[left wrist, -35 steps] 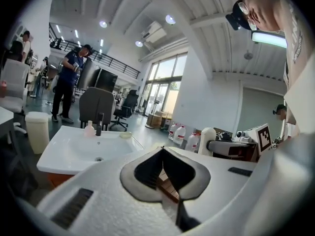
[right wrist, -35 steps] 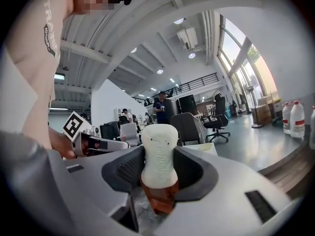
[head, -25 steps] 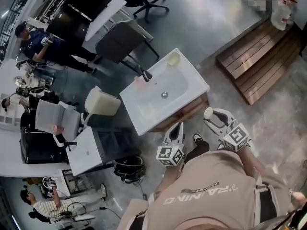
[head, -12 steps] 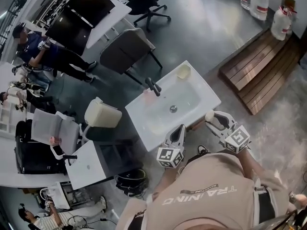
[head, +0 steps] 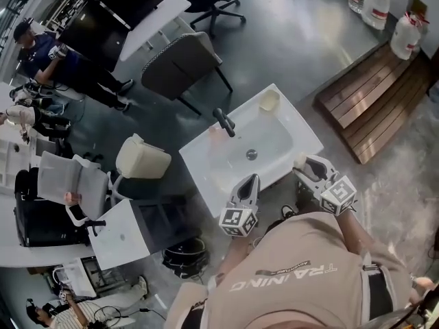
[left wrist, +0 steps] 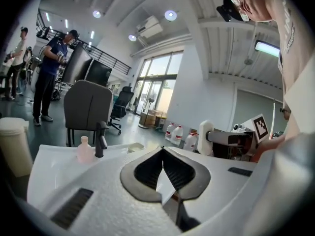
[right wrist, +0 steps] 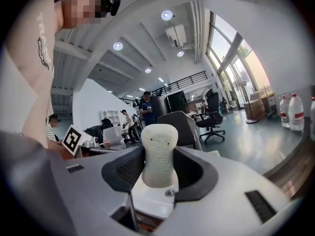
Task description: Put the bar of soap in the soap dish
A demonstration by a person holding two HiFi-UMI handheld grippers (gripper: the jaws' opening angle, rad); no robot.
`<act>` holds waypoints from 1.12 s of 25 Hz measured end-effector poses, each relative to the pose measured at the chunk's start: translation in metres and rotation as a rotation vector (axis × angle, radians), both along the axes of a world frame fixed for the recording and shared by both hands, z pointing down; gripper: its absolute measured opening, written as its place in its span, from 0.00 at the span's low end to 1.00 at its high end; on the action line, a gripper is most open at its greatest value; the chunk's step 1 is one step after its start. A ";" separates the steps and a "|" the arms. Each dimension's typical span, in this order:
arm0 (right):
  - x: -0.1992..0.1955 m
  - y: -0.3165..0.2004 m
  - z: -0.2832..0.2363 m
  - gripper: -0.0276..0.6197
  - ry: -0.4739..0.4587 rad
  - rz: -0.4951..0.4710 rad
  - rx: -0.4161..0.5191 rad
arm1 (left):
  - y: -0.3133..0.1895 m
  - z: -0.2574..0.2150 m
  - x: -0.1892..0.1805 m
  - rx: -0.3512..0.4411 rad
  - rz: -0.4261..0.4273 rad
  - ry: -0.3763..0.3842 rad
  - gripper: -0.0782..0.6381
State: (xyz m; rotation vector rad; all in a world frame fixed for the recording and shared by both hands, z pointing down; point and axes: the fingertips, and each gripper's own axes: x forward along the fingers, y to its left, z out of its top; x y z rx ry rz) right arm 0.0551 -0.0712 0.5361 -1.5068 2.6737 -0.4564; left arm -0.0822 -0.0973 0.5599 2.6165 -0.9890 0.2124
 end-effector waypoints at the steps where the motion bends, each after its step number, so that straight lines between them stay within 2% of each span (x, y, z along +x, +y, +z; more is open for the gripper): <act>1: 0.002 -0.007 -0.001 0.30 -0.005 -0.003 -0.001 | -0.005 -0.001 0.001 -0.002 -0.008 0.004 0.12; 5: 0.003 -0.029 0.011 0.30 -0.019 -0.059 -0.029 | -0.019 -0.003 -0.002 0.004 -0.071 -0.016 0.12; 10: 0.003 -0.086 0.016 0.30 -0.025 -0.114 -0.026 | -0.062 -0.001 -0.015 -0.017 -0.167 -0.027 0.12; 13: 0.009 -0.124 0.017 0.30 -0.031 -0.142 -0.015 | -0.094 -0.002 -0.007 -0.005 -0.187 -0.045 0.12; 19: 0.017 -0.173 0.024 0.30 -0.097 -0.197 -0.052 | -0.140 -0.016 0.014 0.014 -0.249 -0.040 0.12; 24: 0.017 -0.200 0.043 0.31 0.000 -0.301 -0.060 | -0.159 0.000 0.022 -0.014 -0.280 -0.082 0.12; 28: 0.029 -0.230 0.062 0.30 0.061 -0.318 -0.082 | -0.180 0.010 0.031 -0.034 -0.299 -0.065 0.12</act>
